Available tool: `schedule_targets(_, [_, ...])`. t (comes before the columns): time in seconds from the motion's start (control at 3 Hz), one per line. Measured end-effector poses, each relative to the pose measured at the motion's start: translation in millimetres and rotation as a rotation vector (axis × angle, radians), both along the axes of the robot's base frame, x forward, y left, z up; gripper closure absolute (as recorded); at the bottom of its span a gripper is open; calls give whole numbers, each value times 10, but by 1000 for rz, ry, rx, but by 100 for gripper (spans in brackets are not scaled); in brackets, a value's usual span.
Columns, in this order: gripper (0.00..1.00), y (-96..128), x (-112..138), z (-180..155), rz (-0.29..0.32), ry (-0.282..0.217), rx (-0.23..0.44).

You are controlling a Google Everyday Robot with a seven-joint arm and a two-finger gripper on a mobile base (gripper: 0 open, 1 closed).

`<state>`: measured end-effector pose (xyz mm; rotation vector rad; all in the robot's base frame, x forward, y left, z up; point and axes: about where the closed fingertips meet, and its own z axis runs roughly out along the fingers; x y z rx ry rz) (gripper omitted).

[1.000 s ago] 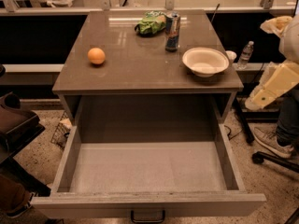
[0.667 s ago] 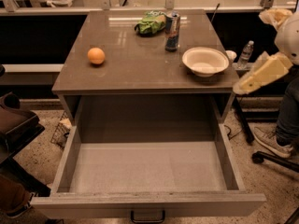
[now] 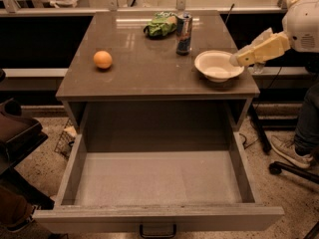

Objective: Place redbull can into top drawer

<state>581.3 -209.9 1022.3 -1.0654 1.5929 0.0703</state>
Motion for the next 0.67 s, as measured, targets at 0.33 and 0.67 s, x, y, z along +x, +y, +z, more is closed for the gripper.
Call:
schedule_targets(0.33, [0,-6,2,0,-2,-1,-2])
schedule_targets(0.67, [0,96,206,-187,-12,54,92])
